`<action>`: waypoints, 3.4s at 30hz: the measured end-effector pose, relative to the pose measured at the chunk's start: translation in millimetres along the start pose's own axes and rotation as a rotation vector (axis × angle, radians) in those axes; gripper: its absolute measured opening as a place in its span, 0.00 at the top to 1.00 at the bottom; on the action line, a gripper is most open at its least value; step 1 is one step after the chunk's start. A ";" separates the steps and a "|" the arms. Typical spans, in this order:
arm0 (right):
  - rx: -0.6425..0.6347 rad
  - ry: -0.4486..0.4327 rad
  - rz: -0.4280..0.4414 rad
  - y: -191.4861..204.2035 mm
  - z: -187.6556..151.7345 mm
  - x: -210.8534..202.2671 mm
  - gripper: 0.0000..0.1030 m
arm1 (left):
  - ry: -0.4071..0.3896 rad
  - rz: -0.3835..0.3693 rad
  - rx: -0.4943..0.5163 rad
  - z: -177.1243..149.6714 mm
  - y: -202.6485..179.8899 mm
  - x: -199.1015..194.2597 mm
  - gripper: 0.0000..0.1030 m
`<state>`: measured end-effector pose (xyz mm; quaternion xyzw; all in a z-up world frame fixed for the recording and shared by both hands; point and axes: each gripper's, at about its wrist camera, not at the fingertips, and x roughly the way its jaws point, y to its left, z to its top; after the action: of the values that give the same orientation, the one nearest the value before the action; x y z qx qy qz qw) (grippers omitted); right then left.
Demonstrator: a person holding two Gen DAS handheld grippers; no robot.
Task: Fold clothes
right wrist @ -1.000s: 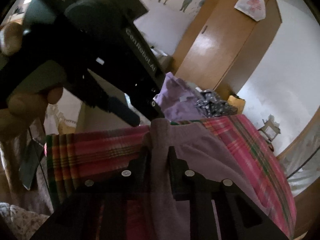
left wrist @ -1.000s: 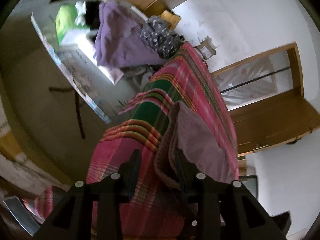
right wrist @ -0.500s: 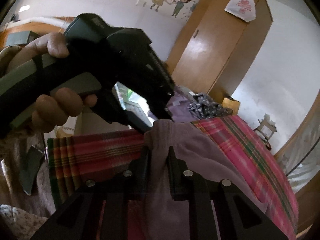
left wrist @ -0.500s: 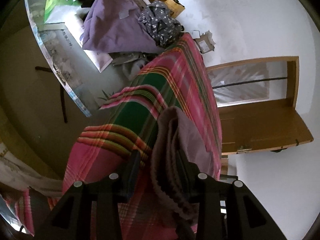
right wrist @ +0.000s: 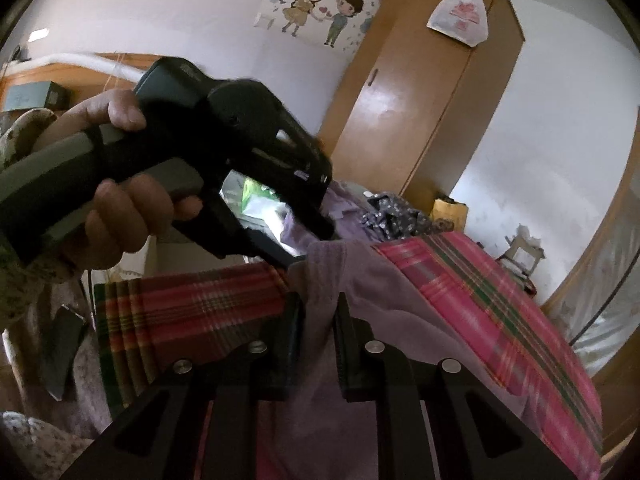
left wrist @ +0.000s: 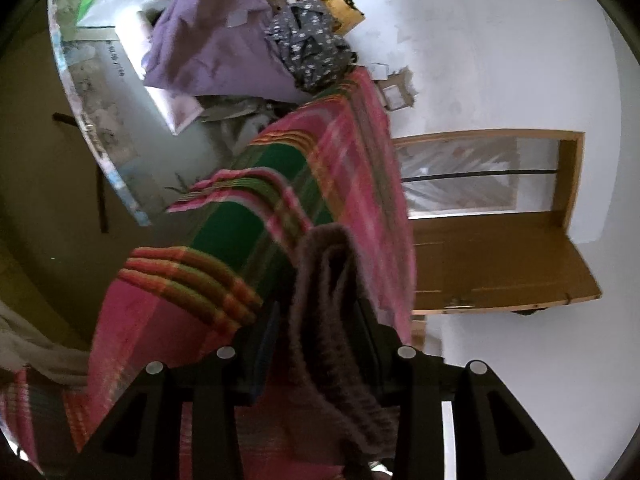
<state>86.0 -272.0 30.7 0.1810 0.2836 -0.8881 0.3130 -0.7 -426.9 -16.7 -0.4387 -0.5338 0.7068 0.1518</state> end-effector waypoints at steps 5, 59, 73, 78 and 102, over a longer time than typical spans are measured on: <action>-0.002 -0.002 0.009 -0.2 -0.1 -2.1 0.85 | 0.009 -0.028 -0.016 3.3 2.2 4.4 0.62; -0.159 0.146 -0.042 34.6 10.3 51.7 0.53 | 0.157 0.011 0.047 22.4 -8.1 41.2 0.79; -0.086 0.153 -0.041 20.6 8.3 52.1 0.77 | 0.182 0.039 0.060 28.9 -11.5 46.0 0.79; -0.036 0.126 -0.025 15.2 10.3 49.8 0.82 | 0.191 0.045 0.029 32.7 -11.2 52.0 0.71; 0.229 0.024 0.137 -44.4 11.2 27.5 0.82 | 0.092 0.094 0.160 20.9 -52.6 37.4 0.83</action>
<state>34.9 -262.8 42.9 0.2453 0.1712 -0.8890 0.3467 -51.7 -394.1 13.8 -0.4817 -0.4471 0.7325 0.1774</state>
